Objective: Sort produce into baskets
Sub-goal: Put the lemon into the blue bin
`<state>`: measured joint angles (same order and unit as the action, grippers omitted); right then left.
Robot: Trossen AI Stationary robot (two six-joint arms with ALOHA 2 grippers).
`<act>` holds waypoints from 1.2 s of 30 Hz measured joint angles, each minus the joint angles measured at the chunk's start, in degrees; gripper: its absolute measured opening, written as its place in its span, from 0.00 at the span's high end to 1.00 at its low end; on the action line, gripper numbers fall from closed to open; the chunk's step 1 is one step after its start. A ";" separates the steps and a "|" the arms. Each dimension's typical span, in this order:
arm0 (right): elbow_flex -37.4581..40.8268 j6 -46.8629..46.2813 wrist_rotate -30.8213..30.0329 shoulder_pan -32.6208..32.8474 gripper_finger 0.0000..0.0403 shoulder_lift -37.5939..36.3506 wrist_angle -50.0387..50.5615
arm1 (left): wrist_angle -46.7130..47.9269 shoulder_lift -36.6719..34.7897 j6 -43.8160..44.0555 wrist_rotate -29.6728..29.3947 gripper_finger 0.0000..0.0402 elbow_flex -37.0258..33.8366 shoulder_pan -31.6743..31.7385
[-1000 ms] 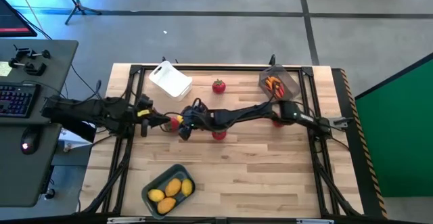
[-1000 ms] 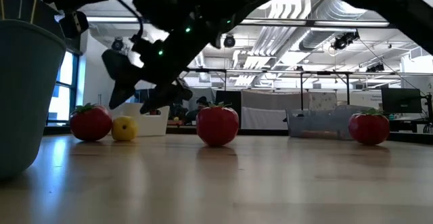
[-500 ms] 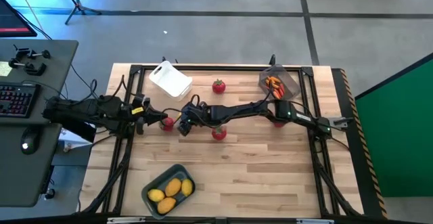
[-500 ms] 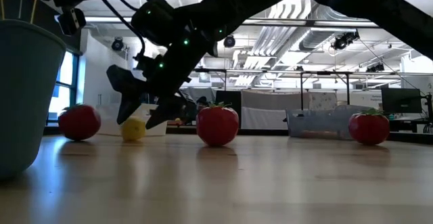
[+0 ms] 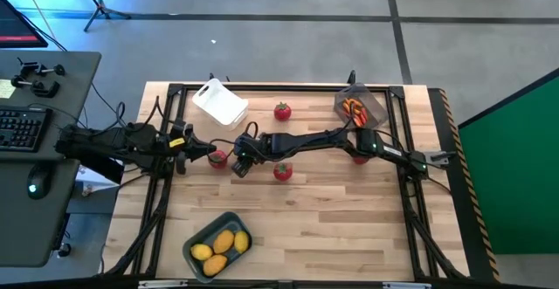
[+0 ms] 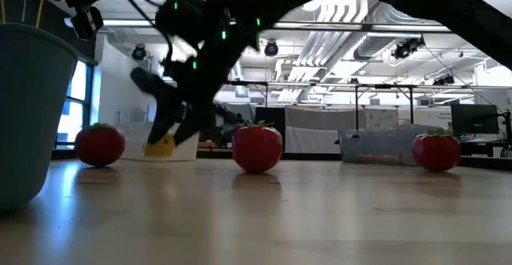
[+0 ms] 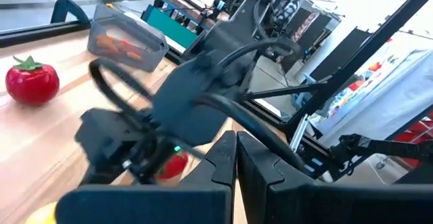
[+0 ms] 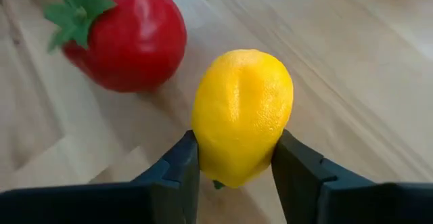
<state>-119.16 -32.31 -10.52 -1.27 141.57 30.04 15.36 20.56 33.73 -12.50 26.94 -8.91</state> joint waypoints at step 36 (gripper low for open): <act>-6.35 -21.43 2.99 21.65 0.69 -6.28 3.73 | 0.21 0.15 -5.31 -4.67 1.00 0.07 0.00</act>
<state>-125.51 -53.74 -7.53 20.38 135.28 33.77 15.57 20.71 28.42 -17.17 27.00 -8.91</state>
